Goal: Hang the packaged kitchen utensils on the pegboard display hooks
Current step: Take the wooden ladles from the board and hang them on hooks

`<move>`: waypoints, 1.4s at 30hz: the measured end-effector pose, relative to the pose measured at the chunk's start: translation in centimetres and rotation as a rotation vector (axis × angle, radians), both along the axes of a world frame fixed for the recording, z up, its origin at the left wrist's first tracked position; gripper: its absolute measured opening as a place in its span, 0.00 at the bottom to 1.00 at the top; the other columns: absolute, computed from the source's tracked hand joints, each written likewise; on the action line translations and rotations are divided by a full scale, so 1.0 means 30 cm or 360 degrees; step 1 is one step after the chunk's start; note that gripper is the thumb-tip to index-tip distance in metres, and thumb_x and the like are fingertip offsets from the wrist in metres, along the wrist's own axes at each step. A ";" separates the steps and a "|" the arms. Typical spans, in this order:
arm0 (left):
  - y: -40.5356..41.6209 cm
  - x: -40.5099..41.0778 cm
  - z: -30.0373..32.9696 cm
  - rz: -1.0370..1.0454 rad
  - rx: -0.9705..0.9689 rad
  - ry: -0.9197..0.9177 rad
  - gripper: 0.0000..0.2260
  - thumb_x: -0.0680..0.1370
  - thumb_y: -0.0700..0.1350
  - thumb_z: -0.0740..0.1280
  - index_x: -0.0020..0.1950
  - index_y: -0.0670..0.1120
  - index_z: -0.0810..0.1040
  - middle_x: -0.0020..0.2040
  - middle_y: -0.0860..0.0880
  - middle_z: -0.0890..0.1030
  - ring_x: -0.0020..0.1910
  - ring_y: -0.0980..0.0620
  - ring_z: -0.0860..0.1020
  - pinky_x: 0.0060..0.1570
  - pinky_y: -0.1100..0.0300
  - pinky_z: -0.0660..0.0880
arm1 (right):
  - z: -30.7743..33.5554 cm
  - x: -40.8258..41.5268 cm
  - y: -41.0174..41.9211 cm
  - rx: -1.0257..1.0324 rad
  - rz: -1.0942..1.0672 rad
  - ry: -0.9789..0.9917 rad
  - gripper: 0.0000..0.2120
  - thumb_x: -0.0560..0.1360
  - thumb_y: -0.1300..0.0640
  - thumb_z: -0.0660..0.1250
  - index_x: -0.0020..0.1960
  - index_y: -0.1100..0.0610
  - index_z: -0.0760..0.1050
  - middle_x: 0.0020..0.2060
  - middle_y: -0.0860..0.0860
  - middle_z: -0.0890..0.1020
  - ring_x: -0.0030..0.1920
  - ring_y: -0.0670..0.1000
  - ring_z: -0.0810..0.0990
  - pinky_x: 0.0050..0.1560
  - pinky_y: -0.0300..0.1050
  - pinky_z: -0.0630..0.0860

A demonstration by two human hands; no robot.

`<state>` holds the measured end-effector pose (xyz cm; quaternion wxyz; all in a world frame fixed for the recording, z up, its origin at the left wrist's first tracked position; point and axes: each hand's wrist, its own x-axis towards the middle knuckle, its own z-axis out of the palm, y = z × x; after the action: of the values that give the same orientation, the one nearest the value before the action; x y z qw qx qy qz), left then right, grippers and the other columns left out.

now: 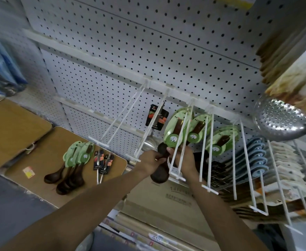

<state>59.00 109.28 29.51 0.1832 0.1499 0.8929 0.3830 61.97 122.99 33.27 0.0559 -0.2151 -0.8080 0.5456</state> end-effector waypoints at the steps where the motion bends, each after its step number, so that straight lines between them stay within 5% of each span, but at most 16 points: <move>1: 0.005 -0.008 -0.005 0.0010 -0.0025 0.0004 0.13 0.81 0.51 0.64 0.51 0.45 0.84 0.49 0.45 0.84 0.50 0.46 0.80 0.41 0.58 0.67 | -0.016 -0.010 0.006 -0.0019 0.0000 0.0028 0.08 0.68 0.58 0.75 0.36 0.54 0.76 0.36 0.61 0.82 0.42 0.63 0.81 0.49 0.66 0.77; 7: 0.023 -0.021 -0.004 0.0028 -0.0086 0.0034 0.13 0.80 0.52 0.64 0.52 0.46 0.83 0.50 0.45 0.84 0.51 0.45 0.80 0.45 0.57 0.71 | -0.027 -0.026 0.016 0.0088 -0.0029 -0.0039 0.11 0.70 0.57 0.74 0.42 0.64 0.77 0.38 0.62 0.83 0.44 0.63 0.82 0.50 0.64 0.79; 10: 0.011 0.000 0.004 0.0043 -0.0189 0.0177 0.12 0.80 0.52 0.64 0.59 0.51 0.81 0.53 0.47 0.83 0.53 0.46 0.81 0.46 0.59 0.72 | -0.028 -0.008 0.021 0.0187 0.0023 -0.0046 0.09 0.74 0.58 0.73 0.44 0.64 0.77 0.36 0.56 0.82 0.42 0.58 0.82 0.44 0.51 0.78; 14: -0.050 0.059 0.015 0.0039 -0.0169 0.0432 0.12 0.79 0.47 0.65 0.62 0.52 0.79 0.58 0.51 0.81 0.52 0.49 0.81 0.43 0.63 0.69 | -0.010 0.065 0.008 0.0160 0.0018 -0.0052 0.13 0.76 0.64 0.69 0.59 0.68 0.75 0.44 0.61 0.82 0.49 0.59 0.81 0.55 0.51 0.77; 17: -0.115 0.094 0.024 -0.0003 -0.0292 0.0595 0.16 0.80 0.51 0.63 0.68 0.55 0.73 0.65 0.56 0.76 0.52 0.51 0.81 0.40 0.63 0.69 | -0.004 0.137 -0.011 0.0407 0.0188 0.0022 0.12 0.76 0.67 0.67 0.59 0.68 0.74 0.46 0.62 0.81 0.44 0.51 0.78 0.45 0.32 0.72; 21: -0.205 0.116 0.032 -0.0112 -0.0348 0.0642 0.19 0.78 0.59 0.55 0.69 0.62 0.63 0.61 0.55 0.77 0.49 0.49 0.81 0.41 0.53 0.80 | 0.004 0.225 -0.035 0.0794 0.0430 0.0123 0.15 0.77 0.62 0.67 0.64 0.59 0.74 0.55 0.54 0.77 0.54 0.49 0.75 0.54 0.37 0.68; 26: -0.321 0.187 0.104 -0.0107 -0.0316 0.0858 0.20 0.78 0.50 0.64 0.70 0.54 0.70 0.64 0.54 0.75 0.58 0.51 0.75 0.49 0.55 0.78 | 0.028 0.302 -0.100 0.1330 0.0635 0.0140 0.17 0.79 0.53 0.66 0.65 0.58 0.73 0.60 0.56 0.77 0.60 0.58 0.75 0.50 0.48 0.76; 34: -0.540 0.288 0.099 0.0000 -0.0368 0.0842 0.23 0.73 0.53 0.59 0.68 0.54 0.71 0.66 0.56 0.73 0.62 0.52 0.73 0.54 0.53 0.77 | 0.036 0.331 -0.257 0.1274 0.0817 0.0276 0.20 0.79 0.53 0.65 0.69 0.53 0.68 0.65 0.49 0.73 0.64 0.52 0.72 0.58 0.46 0.73; 42: -0.815 0.336 -0.004 0.0113 -0.0440 0.0730 0.21 0.76 0.50 0.66 0.70 0.54 0.71 0.70 0.53 0.71 0.68 0.51 0.69 0.59 0.55 0.76 | -0.049 0.306 -0.520 0.1196 0.0951 0.0256 0.20 0.78 0.55 0.67 0.68 0.54 0.70 0.62 0.50 0.75 0.62 0.52 0.73 0.58 0.50 0.75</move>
<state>69.07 84.84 29.39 -0.0186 0.1747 0.9596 0.2197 71.14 107.39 31.81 0.0331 0.1043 -0.9686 0.2231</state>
